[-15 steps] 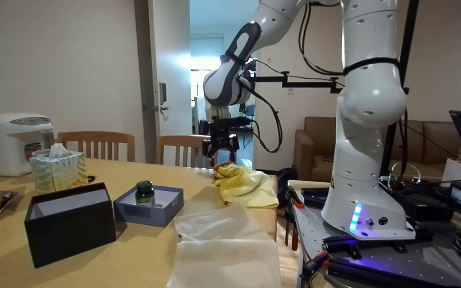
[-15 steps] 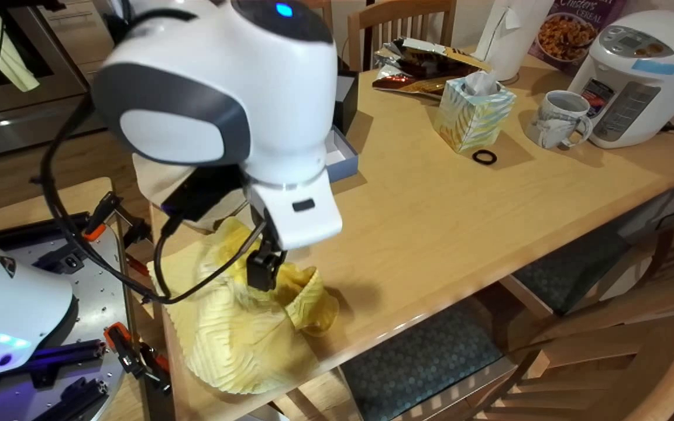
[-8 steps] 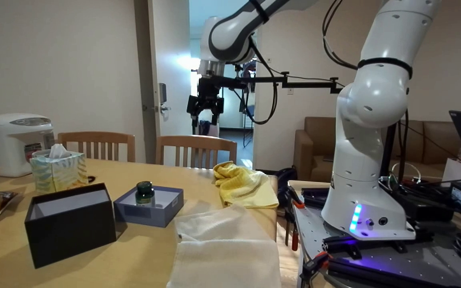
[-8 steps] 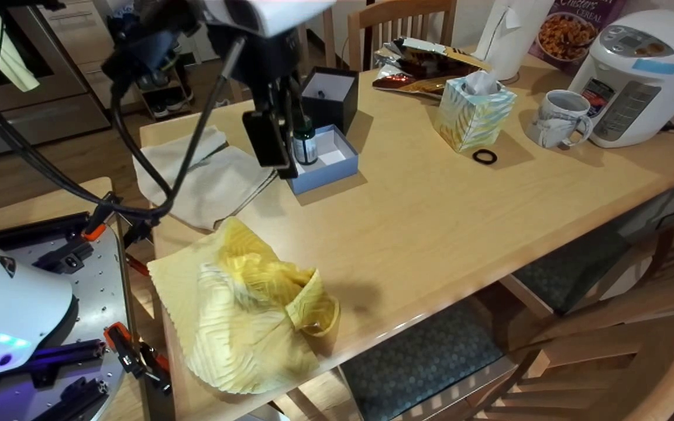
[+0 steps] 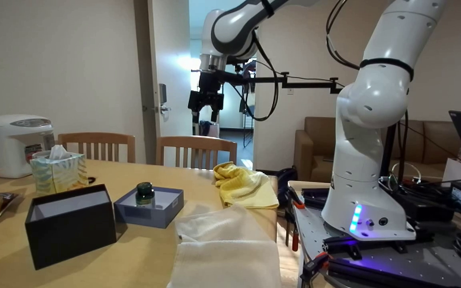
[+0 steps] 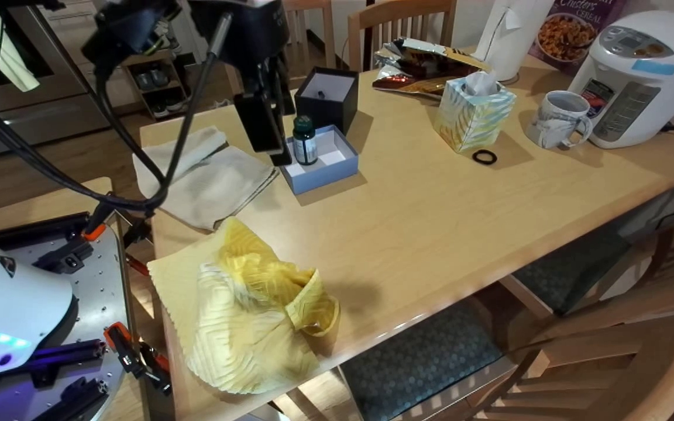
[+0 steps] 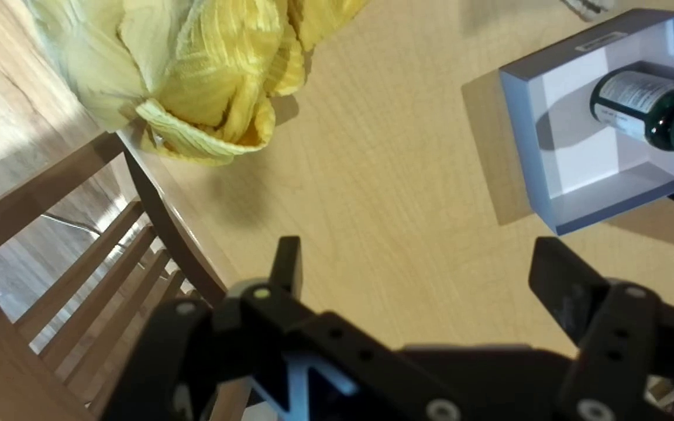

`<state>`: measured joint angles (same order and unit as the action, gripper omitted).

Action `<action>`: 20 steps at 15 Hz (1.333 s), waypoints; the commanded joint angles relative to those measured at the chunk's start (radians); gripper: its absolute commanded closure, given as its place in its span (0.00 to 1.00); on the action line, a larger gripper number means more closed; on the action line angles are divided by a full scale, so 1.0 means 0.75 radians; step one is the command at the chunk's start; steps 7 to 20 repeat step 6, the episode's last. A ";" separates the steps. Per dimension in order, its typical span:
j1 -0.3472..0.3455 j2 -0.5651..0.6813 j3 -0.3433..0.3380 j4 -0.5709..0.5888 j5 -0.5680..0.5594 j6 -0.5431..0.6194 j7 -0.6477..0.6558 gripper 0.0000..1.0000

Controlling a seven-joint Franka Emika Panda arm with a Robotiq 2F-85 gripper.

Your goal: Use the yellow towel to wipe the left part of the table

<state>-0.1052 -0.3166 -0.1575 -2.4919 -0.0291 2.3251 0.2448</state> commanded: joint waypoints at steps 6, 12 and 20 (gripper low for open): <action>0.000 0.074 0.097 0.101 -0.084 -0.198 -0.163 0.00; 0.000 0.074 0.097 0.101 -0.084 -0.198 -0.163 0.00; 0.000 0.074 0.097 0.101 -0.084 -0.198 -0.163 0.00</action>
